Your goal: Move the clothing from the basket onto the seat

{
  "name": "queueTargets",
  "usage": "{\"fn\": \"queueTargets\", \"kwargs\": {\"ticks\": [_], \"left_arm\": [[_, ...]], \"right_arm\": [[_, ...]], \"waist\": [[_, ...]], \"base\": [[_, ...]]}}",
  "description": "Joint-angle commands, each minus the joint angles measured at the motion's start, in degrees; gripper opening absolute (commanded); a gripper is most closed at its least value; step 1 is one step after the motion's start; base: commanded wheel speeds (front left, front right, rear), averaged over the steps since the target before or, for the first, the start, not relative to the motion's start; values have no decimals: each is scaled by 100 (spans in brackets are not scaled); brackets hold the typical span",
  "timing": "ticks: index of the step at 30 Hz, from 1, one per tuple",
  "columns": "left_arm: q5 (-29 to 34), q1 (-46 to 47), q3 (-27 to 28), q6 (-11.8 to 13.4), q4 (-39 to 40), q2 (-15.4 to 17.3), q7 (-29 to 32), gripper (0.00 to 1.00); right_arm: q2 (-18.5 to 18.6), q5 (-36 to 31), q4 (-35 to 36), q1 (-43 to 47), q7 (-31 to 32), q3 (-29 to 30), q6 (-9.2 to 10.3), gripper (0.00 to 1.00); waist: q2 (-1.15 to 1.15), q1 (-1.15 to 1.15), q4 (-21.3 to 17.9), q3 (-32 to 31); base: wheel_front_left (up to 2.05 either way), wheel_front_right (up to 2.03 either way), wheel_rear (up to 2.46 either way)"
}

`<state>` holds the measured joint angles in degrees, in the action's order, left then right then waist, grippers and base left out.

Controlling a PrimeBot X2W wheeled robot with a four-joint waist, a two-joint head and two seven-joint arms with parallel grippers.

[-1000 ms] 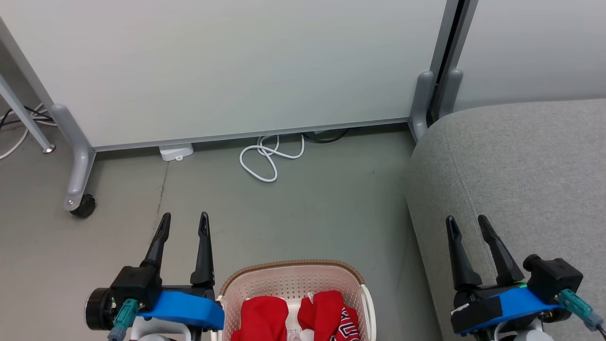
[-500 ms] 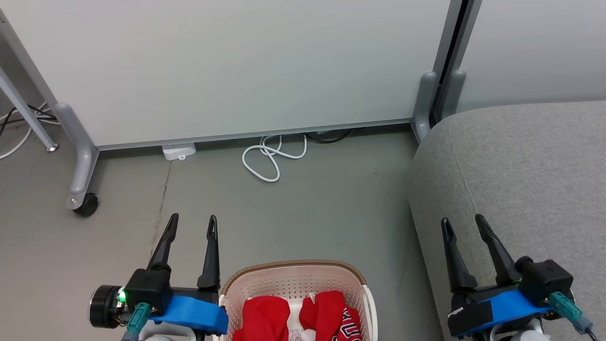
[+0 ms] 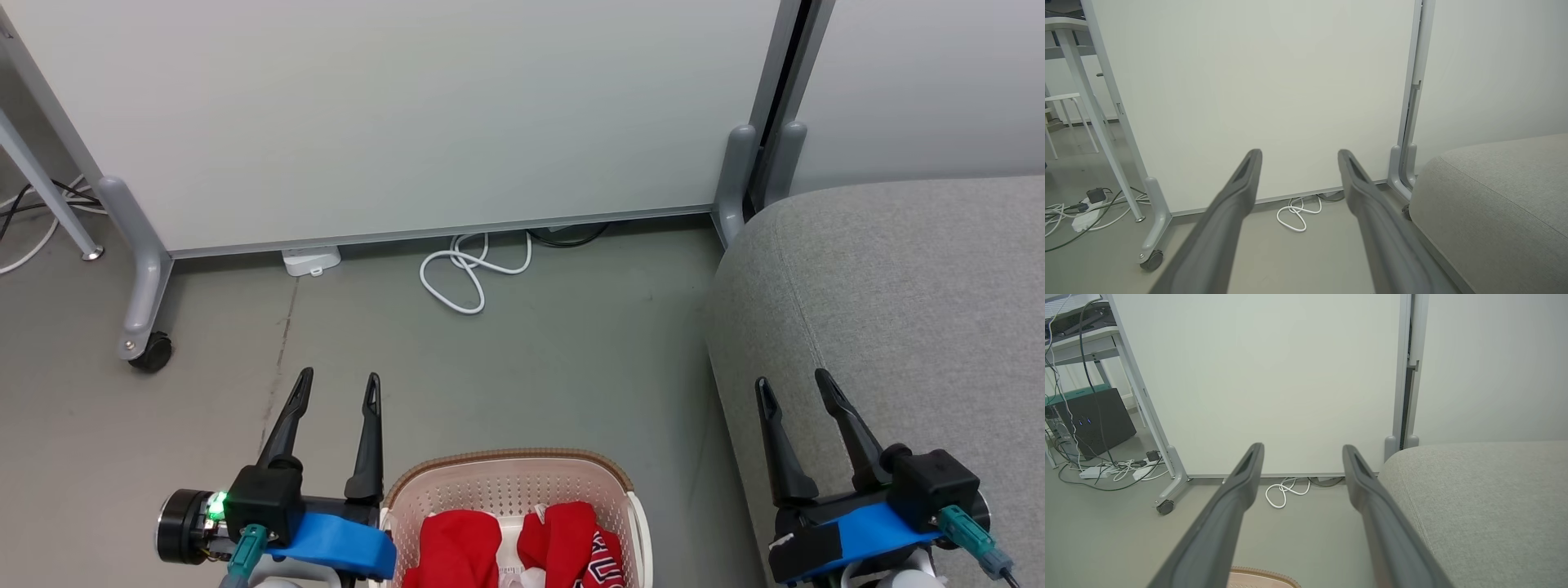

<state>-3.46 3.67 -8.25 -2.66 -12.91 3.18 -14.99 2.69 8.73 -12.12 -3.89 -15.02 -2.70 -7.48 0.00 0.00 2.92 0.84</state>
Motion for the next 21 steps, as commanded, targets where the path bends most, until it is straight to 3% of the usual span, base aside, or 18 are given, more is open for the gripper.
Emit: {"fn": "queueTargets", "kwargs": {"ticks": [1,11,21], "left_arm": [[-13,56,20,-19,-16,-10,-30,100],[53,144,-9,-99,-143,-20,-29,100],[405,1024,-749,-410,-1041,240,-28,100]], "right_arm": [[36,-9,-10,-5,-24,0,-3,100],[35,-15,2,-86,-23,-13,-3,100],[33,-169,149,-366,-22,-32,-3,100]], "waist": [[0,0,-1,0],[0,0,-43,88],[0,0,-119,645]], "base": [[0,0,0],[0,0,0],[0,0,0]]}}
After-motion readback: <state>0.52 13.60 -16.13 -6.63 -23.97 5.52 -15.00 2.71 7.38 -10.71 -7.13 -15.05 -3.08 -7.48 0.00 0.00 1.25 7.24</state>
